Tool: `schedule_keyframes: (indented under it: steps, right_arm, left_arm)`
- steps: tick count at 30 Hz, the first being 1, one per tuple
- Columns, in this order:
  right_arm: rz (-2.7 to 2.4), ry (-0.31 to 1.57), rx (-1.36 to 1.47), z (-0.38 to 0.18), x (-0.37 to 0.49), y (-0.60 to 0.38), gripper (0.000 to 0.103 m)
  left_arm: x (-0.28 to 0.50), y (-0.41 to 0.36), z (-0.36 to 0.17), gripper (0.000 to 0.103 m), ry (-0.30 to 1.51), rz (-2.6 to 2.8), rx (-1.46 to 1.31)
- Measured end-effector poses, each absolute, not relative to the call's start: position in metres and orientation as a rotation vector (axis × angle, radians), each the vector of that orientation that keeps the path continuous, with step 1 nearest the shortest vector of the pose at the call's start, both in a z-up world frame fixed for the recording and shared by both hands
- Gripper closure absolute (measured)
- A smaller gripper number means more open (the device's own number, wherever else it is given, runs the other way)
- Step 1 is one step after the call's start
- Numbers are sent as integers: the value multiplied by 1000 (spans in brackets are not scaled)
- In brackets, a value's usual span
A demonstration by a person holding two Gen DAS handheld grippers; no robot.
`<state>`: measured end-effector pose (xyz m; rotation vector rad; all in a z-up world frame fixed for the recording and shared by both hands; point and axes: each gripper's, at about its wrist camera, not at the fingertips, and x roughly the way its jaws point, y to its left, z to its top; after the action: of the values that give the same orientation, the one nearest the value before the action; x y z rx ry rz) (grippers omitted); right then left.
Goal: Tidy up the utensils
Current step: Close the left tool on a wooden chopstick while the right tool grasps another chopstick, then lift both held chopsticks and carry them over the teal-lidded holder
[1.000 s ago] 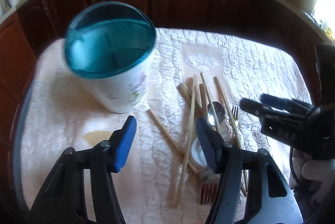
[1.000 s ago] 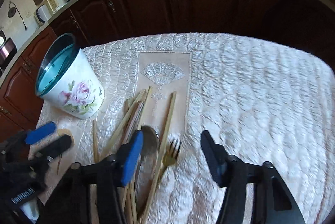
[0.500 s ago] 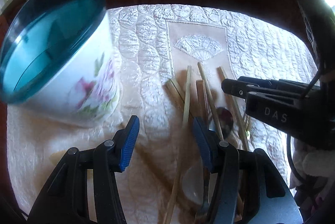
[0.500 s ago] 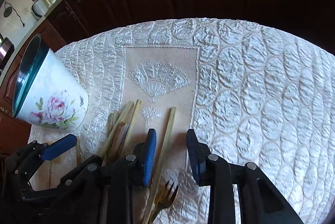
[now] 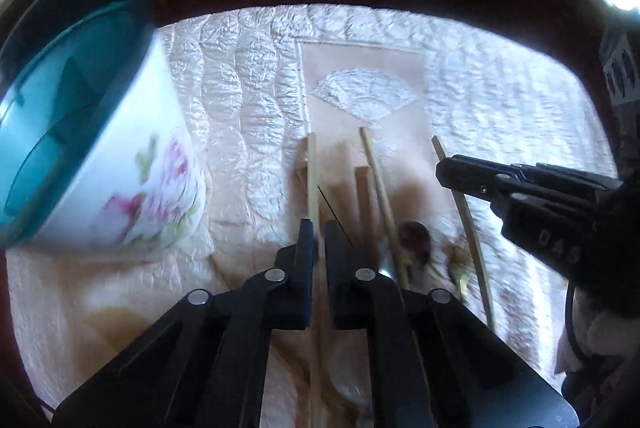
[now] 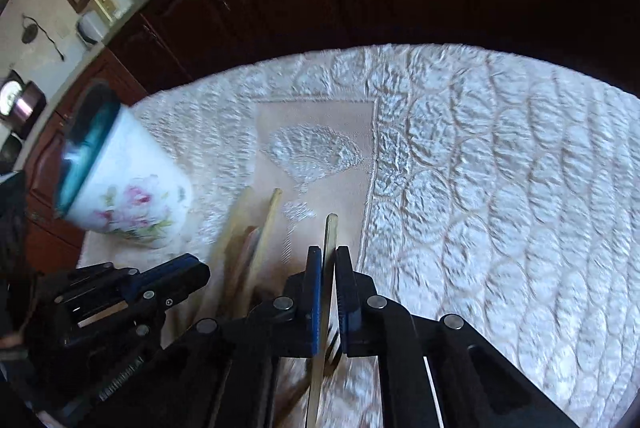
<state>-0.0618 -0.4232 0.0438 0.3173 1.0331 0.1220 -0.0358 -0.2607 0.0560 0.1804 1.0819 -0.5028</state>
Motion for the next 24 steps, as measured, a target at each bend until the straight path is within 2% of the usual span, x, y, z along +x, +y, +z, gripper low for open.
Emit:
schedule_keyframes:
  steps: [8, 12, 13, 15, 16, 17, 24]
  right_arm:
    - [174, 938, 329, 91, -121, -429, 98]
    - [161, 939, 316, 95, -129, -424, 98]
    - [161, 941, 317, 95, -134, -424, 98]
    - [162, 947, 315, 93, -133, -420, 98]
    - [161, 951, 310, 91, -135, -419, 98]
    - [161, 955, 307, 90, -135, -419, 98]
    - [169, 956, 331, 90, -137, -426, 98]
  left_arm:
    - [-68, -210, 109, 100, 1022, -596, 55]
    - [-69, -201, 109, 100, 1025, -581, 52]
    - [-67, -204, 107, 98, 1026, -576, 57]
    - [-65, -214, 97, 88, 1046, -578, 68]
    - [-63, -217, 92, 78, 1054, -571, 78]
    - [-61, -221, 86, 75, 1056, -559, 94]
    - [-37, -255, 52, 75, 1061, -458, 192]
